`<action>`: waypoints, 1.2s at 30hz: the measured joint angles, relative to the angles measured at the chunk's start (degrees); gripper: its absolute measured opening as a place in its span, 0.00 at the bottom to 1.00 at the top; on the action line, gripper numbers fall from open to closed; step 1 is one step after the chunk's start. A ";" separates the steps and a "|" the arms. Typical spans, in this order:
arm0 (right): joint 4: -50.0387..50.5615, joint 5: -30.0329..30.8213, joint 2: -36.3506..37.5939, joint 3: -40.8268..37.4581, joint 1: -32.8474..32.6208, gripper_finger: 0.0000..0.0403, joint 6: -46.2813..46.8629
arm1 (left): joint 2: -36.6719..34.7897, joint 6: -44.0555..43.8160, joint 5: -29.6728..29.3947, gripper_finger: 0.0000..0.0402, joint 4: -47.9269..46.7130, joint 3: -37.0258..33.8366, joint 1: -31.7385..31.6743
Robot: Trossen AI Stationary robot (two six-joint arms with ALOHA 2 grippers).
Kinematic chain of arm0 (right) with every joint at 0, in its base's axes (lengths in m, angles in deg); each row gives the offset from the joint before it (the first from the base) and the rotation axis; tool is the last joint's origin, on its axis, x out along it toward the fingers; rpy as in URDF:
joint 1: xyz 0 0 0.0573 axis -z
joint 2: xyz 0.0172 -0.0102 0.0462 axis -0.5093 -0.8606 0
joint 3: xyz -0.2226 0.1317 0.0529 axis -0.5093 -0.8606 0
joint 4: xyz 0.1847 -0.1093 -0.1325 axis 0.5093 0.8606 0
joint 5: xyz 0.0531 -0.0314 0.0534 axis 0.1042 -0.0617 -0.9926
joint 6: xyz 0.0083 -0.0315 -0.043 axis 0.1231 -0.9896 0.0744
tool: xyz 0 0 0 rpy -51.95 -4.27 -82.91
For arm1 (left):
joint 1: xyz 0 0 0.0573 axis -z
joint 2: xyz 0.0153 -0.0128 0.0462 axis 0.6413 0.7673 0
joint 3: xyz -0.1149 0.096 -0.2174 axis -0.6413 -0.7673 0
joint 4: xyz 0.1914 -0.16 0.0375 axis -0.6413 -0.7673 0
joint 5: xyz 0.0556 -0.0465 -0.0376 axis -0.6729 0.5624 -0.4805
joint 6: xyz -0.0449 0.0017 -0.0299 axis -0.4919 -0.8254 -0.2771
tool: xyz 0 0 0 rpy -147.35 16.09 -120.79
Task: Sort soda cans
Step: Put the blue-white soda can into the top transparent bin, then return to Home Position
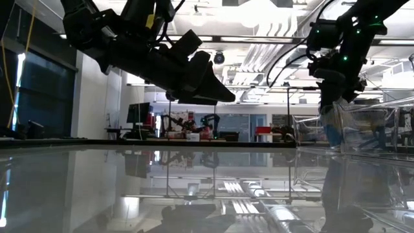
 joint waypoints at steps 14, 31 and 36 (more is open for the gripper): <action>-0.46 -3.85 0.07 0.07 0.35 0.78 -1.10 | 0.02 0.00 0.00 0.90 0.14 0.00 -0.01; 2.19 -4.49 0.13 2.54 0.33 0.86 -1.50 | 0.02 0.00 0.02 0.90 0.20 0.00 -0.01; 6.82 1.90 0.29 9.22 0.18 0.86 -2.35 | 0.04 -1.39 1.49 0.90 2.52 -0.02 -0.25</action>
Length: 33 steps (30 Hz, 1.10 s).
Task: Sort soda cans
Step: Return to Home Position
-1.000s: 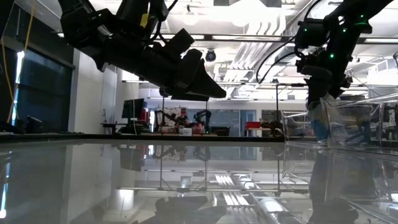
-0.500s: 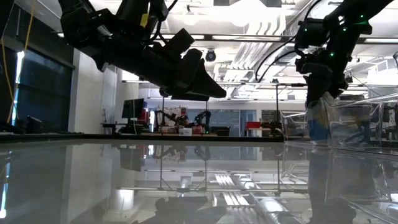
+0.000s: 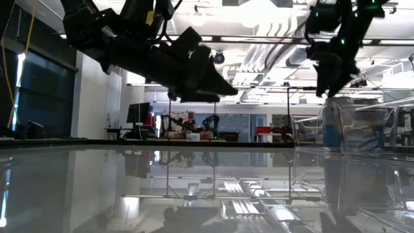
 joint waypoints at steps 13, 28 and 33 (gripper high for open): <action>0.96 -1.32 28.40 3.79 -8.09 0.86 3.91 | -13.73 0.03 7.52 0.90 -2.00 -1.51 -4.52; -61.26 -24.81 53.85 -37.85 -15.62 0.86 15.32 | -39.43 -5.29 0.63 0.90 -0.77 -19.22 -7.15; -67.19 -23.69 55.62 -43.07 -18.07 0.86 12.90 | -43.29 -7.59 -1.20 0.90 -0.22 -23.93 -6.53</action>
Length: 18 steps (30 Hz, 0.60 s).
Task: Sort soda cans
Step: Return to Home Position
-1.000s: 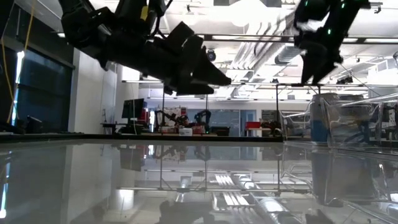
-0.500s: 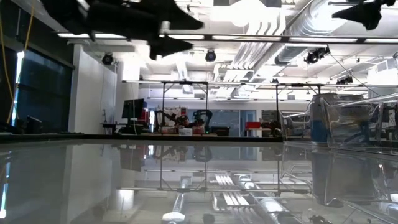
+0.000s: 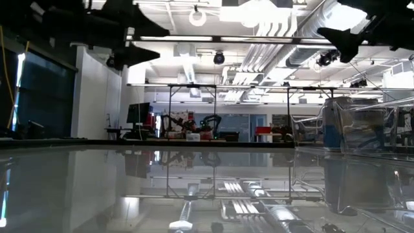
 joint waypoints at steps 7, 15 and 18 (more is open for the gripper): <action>2.43 -0.14 1.05 -1.83 -5.88 0.86 -1.47 | -4.06 -0.56 -1.70 0.90 0.40 -5.55 -0.03; 9.94 10.36 1.35 -2.12 -16.35 0.86 -5.57 | -9.09 -0.55 -3.66 0.90 1.68 -10.37 -0.11; 11.08 13.83 1.38 -2.12 -19.32 0.86 -7.57 | -10.49 0.34 -3.63 0.90 1.52 -10.65 -0.11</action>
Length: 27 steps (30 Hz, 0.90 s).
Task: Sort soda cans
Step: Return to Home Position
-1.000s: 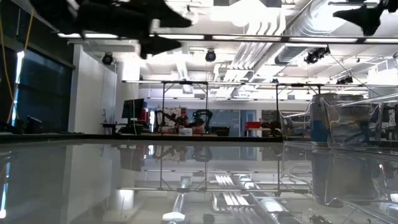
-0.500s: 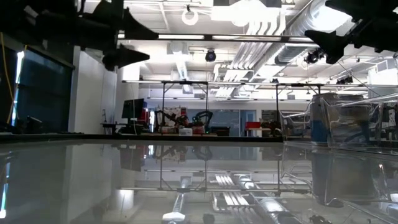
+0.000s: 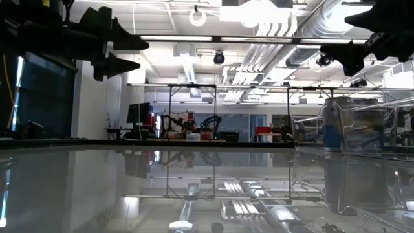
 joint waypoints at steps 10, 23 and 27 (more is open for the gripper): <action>-0.77 6.41 -0.03 -2.72 -5.04 0.86 -3.96 | -0.72 1.55 0.71 0.90 -0.65 0.00 0.07; 0.75 5.26 -1.44 -4.17 -5.04 0.86 -1.23 | -2.23 5.61 8.59 0.90 0.36 -2.27 -0.94; 0.71 5.31 -1.65 -4.17 -5.04 0.86 -1.21 | -7.21 4.22 10.76 0.90 2.88 -8.37 -2.53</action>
